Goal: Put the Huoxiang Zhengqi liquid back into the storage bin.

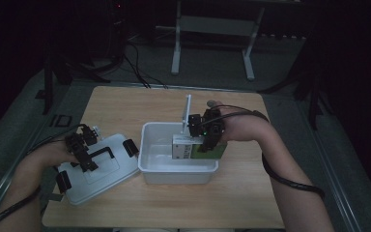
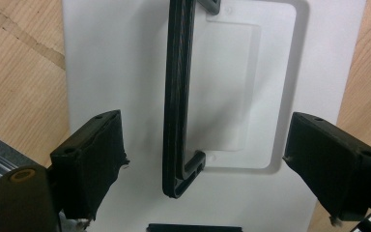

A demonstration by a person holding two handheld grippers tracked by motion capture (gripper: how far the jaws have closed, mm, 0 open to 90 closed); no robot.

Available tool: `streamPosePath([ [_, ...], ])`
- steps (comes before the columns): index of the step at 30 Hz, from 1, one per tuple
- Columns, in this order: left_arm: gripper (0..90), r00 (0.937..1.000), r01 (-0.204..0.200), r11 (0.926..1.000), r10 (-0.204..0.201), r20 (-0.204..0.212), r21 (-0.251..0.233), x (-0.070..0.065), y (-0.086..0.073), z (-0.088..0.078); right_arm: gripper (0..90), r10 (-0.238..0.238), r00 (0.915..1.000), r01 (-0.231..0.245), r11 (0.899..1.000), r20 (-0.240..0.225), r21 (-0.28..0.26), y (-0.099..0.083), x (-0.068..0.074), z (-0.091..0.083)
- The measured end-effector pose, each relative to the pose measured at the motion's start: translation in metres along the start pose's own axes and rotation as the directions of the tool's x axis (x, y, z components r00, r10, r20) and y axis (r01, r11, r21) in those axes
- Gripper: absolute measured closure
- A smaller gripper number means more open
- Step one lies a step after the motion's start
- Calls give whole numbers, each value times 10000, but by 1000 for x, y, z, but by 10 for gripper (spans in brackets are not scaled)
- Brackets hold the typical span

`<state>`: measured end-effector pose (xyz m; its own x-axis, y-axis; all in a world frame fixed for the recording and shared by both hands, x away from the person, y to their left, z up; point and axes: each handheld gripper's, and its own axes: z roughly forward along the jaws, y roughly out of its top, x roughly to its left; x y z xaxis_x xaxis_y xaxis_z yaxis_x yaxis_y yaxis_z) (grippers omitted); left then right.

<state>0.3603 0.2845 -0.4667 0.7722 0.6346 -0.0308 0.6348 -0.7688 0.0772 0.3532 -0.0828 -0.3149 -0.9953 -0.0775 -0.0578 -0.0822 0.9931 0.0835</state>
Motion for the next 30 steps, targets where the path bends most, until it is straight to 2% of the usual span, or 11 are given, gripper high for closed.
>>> streamPosePath([
  [7, 142, 10000, 34, 10000, -34, -46, -44, 0, -3, -1, 639, -214, 9997, 214, 9998, -81, 32, 14, -2, 9],
  [14, 142, 10000, 48, 10000, -48, -7, -54, 0, -3, -1, 639, -187, 9995, 191, 9997, -265, 146, 23, -3, 17],
  [30, 141, 9999, 127, 9999, -127, 11, -11, 1, -7, 1, 639, 50, 9991, -39, 9997, -429, 242, 29, -14, 50],
])
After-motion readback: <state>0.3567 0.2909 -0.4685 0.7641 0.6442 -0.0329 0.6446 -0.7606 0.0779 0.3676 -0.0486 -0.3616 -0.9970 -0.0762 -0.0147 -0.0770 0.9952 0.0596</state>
